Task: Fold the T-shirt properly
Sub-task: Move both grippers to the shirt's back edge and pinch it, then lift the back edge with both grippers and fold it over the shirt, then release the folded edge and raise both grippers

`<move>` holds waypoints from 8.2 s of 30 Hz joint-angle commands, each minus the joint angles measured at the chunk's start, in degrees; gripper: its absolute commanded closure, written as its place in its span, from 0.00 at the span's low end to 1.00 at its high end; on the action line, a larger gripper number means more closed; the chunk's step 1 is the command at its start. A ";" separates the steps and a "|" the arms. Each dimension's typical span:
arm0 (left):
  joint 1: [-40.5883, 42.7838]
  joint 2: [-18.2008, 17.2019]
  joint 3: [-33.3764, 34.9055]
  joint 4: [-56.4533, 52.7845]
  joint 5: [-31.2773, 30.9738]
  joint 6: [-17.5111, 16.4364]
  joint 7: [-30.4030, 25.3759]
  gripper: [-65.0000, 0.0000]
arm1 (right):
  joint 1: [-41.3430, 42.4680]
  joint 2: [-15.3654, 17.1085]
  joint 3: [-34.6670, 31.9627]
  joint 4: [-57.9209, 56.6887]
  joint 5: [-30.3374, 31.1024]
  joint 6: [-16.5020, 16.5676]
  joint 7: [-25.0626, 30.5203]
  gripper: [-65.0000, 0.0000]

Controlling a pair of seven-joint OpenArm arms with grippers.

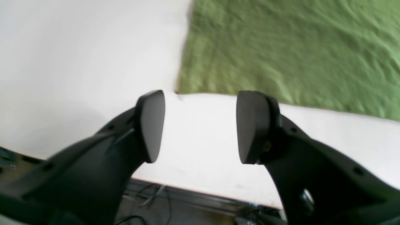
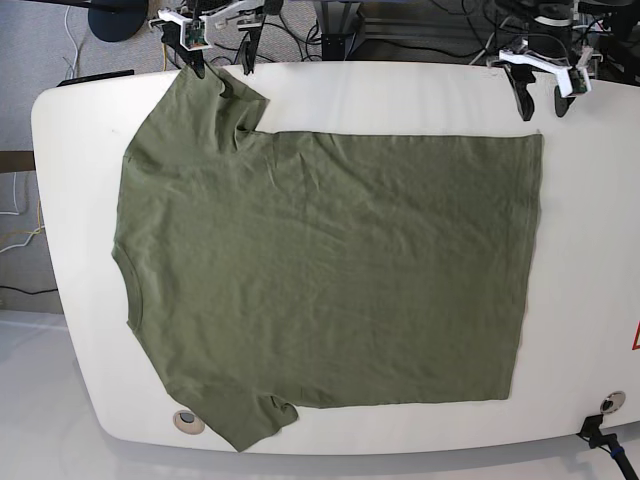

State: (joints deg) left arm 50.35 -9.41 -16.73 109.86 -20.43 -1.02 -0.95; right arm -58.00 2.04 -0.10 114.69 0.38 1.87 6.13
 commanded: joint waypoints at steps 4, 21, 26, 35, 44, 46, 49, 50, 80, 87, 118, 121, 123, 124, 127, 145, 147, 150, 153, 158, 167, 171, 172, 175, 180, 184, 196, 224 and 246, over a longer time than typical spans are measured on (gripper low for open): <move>-1.78 -7.87 -1.16 0.60 -15.40 0.01 4.34 0.48 | 3.45 0.46 0.05 0.78 6.34 0.37 -0.02 0.35; -14.79 -11.29 -16.63 -0.72 -30.87 -7.56 32.91 0.48 | 9.87 16.29 17.64 -0.80 66.04 0.46 -20.42 0.35; -16.46 -11.47 -16.72 -3.71 -30.78 -7.56 32.99 0.48 | 9.51 16.11 18.25 -2.39 67.09 0.46 -22.17 0.35; -16.46 -11.47 -16.37 -4.33 -30.78 -7.64 33.08 0.48 | 9.16 16.11 18.16 -9.77 67.27 1.25 -22.17 0.35; -16.46 -11.47 -16.37 -4.33 -30.78 -7.64 33.08 0.48 | 9.95 13.82 13.33 -10.12 66.83 3.01 -22.26 0.35; -16.46 -11.47 -16.37 -4.33 -30.78 -7.64 33.08 0.48 | 10.31 13.82 11.92 -10.21 66.74 2.92 -22.26 0.35; -16.46 -11.65 -16.37 -4.33 -30.78 -7.64 33.08 0.48 | 10.39 13.82 11.40 -10.21 66.74 2.92 -22.26 0.35; -16.46 -11.65 -16.37 -4.33 -30.78 -7.64 33.08 0.48 | 10.48 13.82 11.40 -10.21 66.74 2.83 -22.26 0.35; -16.81 -11.73 -16.46 -4.41 -30.96 -7.73 38.18 0.36 | 13.82 14.26 8.41 -11.35 66.74 2.66 -22.26 1.00; -24.98 -11.47 -16.72 -11.18 -30.87 -7.73 51.98 0.23 | 13.91 14.26 8.41 -11.35 66.74 2.66 -22.26 1.00; -33.78 -11.29 -3.36 -25.86 -30.78 -7.73 53.13 0.48 | 14.09 14.26 8.41 -11.35 66.74 2.66 -22.26 1.00; -33.86 -11.29 -3.36 -25.86 -30.78 -7.73 53.13 0.81 | 14.09 14.26 8.41 -11.35 66.74 2.66 -22.26 1.00; -33.86 -11.29 -3.18 -25.86 -30.78 -7.73 53.13 1.00 | 14.61 14.26 8.32 -11.35 66.74 2.66 -22.26 1.00; -33.86 -11.29 -3.18 -25.78 -30.78 -7.73 53.13 1.00 | 14.79 14.26 8.32 -11.35 66.74 2.66 -22.26 1.00; -33.78 -11.29 -3.18 -25.60 -30.78 -7.73 53.30 1.00 | 14.88 14.26 8.32 -11.18 66.83 2.66 -22.26 1.00; -19.09 -12.88 -3.53 -12.85 -30.87 -7.73 53.57 1.00 | 5.82 14.26 8.58 -3.09 66.83 3.10 -22.26 1.00; -16.98 -12.88 -3.62 -10.13 -30.87 -7.73 53.57 1.00 | 4.50 14.26 8.67 -2.65 67.27 2.83 -22.26 1.00; -14.52 -12.96 -5.38 -5.03 -30.87 -7.73 53.57 1.00 | 4.24 14.35 9.99 -2.03 67.27 3.01 -22.26 1.00; -14.44 -12.96 -6.78 -1.78 -30.87 -7.73 53.39 1.00 | 5.73 14.35 10.78 -1.95 67.35 3.10 -22.26 1.00; -21.03 -12.79 -7.66 -1.16 -30.87 -7.73 53.48 1.00 | 10.39 14.35 10.69 -1.60 67.35 3.10 -22.26 1.00; -30.70 -12.09 -7.49 -2.22 -30.87 -7.73 53.48 1.00 | 25.07 17.43 10.78 -2.21 66.91 2.57 -30.09 1.00; -34.57 -10.59 -7.49 -2.83 -30.78 -7.73 53.57 1.00 | 31.67 18.31 10.34 -5.02 67.27 2.57 -31.93 1.00; -34.83 -10.59 -7.49 -2.83 -30.78 -7.73 53.57 1.00 | 32.90 18.48 10.25 -6.17 67.27 2.57 -31.93 1.00; -38.08 -10.50 -7.31 -4.06 -30.78 -7.73 53.57 1.00 | 36.41 18.66 10.25 -9.16 67.27 2.66 -32.02 1.00; -43.18 -10.59 -7.40 -13.64 -30.78 -7.73 53.65 1.00 | 42.22 20.77 10.25 -13.90 67.27 3.01 -32.11 1.00; -46.26 -10.85 -7.40 -20.33 -30.78 -7.73 53.92 1.00 | 47.14 21.12 9.37 -17.77 67.27 3.10 -32.20 1.00; -59.01 -10.59 -7.31 -33.07 -30.87 -7.73 60.16 1.00 | 61.38 21.91 1.81 -27.88 66.83 3.10 -32.20 1.00; -66.57 -10.94 -7.40 -42.48 -30.78 -7.73 57.70 1.00 | 72.37 21.91 -2.50 -39.31 66.74 3.10 -32.20 1.00; -68.06 -15.16 -7.40 -33.34 -7.14 -7.73 57.61 0.20 | 73.25 33.43 -7.77 -39.22 66.56 2.75 -35.71 0.05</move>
State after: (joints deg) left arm -17.82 -22.00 -23.92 72.55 -27.90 -8.36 57.58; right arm 15.46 32.62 -8.34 72.97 66.46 4.08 -30.20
